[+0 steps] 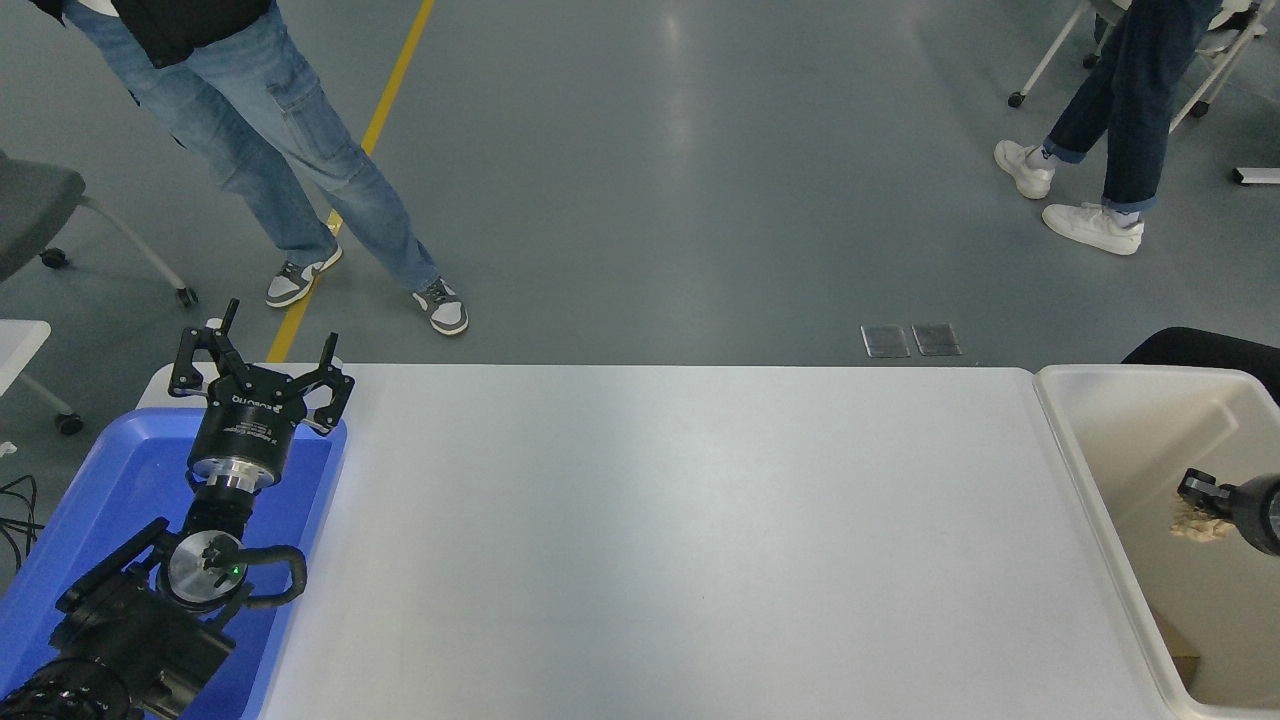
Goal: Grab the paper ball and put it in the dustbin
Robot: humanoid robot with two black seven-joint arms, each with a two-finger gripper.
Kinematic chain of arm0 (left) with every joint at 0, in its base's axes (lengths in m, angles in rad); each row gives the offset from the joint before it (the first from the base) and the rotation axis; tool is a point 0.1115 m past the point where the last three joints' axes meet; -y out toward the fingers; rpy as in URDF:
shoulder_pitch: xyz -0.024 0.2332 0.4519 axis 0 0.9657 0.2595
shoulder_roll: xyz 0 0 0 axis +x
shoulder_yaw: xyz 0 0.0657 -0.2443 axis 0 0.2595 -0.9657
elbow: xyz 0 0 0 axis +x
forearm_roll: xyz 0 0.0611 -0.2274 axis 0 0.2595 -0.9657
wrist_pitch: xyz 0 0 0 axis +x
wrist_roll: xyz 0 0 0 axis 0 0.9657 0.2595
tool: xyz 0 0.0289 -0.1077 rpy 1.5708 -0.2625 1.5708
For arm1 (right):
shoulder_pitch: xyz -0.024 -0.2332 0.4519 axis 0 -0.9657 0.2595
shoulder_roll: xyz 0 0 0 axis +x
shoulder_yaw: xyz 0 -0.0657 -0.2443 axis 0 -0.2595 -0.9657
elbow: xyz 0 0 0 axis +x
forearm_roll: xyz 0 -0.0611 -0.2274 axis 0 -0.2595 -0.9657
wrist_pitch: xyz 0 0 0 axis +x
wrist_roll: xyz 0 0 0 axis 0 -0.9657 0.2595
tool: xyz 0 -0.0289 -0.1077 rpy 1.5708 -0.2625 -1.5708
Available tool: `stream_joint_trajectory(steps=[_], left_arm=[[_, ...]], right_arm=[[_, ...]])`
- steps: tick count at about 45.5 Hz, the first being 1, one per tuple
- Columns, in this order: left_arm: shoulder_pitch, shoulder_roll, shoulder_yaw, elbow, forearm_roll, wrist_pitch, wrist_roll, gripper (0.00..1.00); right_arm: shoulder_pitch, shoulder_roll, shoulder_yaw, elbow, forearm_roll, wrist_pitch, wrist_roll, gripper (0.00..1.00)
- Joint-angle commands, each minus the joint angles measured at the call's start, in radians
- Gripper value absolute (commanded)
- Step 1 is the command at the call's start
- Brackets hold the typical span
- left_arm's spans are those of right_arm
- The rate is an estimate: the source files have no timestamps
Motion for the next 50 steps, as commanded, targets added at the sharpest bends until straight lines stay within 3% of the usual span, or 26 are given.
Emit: stream_joint_trajectory(steps=[1, 14, 22, 27, 31, 34, 38, 40, 43, 50], left_arm=[[0.0, 0.0, 0.0, 0.0, 0.0, 0.0, 0.0, 1.0], [-0.002, 0.0, 0.0, 0.0, 0.0, 0.0, 0.001, 1.0], [-0.002, 0.0, 0.0, 0.0, 0.001, -0.006, 0.003, 1.0], [0.0, 0.0, 0.0, 0.0, 0.001, -0.006, 0.003, 1.0], [-0.002, 0.0, 0.0, 0.0, 0.001, -0.008, 0.005, 1.0], [0.0, 0.0, 0.0, 0.0, 0.001, -0.008, 0.005, 1.0], [0.0, 0.0, 0.0, 0.0, 0.001, -0.008, 0.005, 1.0], [0.0, 0.0, 0.0, 0.0, 0.001, -0.008, 0.003, 1.0], [0.002, 0.0, 0.0, 0.0, 0.0, -0.006, 0.002, 1.0], [0.002, 0.0, 0.0, 0.0, 0.0, -0.005, 0.0, 1.0]], right_arm=[[-0.023, 0.017, 0.028, -0.007, 0.006, -0.014, -0.003, 1.0], [0.04, 0.002, 0.005, 0.079, -0.021, -0.007, -0.002, 1.0], [0.345, -0.205, -0.21, 0.456, -0.129, 0.003, -0.003, 1.0], [0.636, -0.227, -0.434, 0.661, -0.126, 0.021, -0.003, 1.0], [0.863, -0.221, -0.583, 0.812, -0.118, 0.159, -0.002, 1.0], [1.029, -0.199, -0.646, 0.919, -0.048, 0.335, -0.002, 1.0], [1.196, -0.141, -0.696, 1.063, 0.154, 0.532, -0.003, 1.0], [1.334, -0.075, -0.751, 1.152, 0.33, 0.532, -0.005, 1.0], [1.437, 0.015, -0.808, 1.185, 0.434, 0.532, -0.003, 1.0], [1.527, 0.18, -0.865, 1.197, 0.474, 0.532, -0.003, 1.0]])
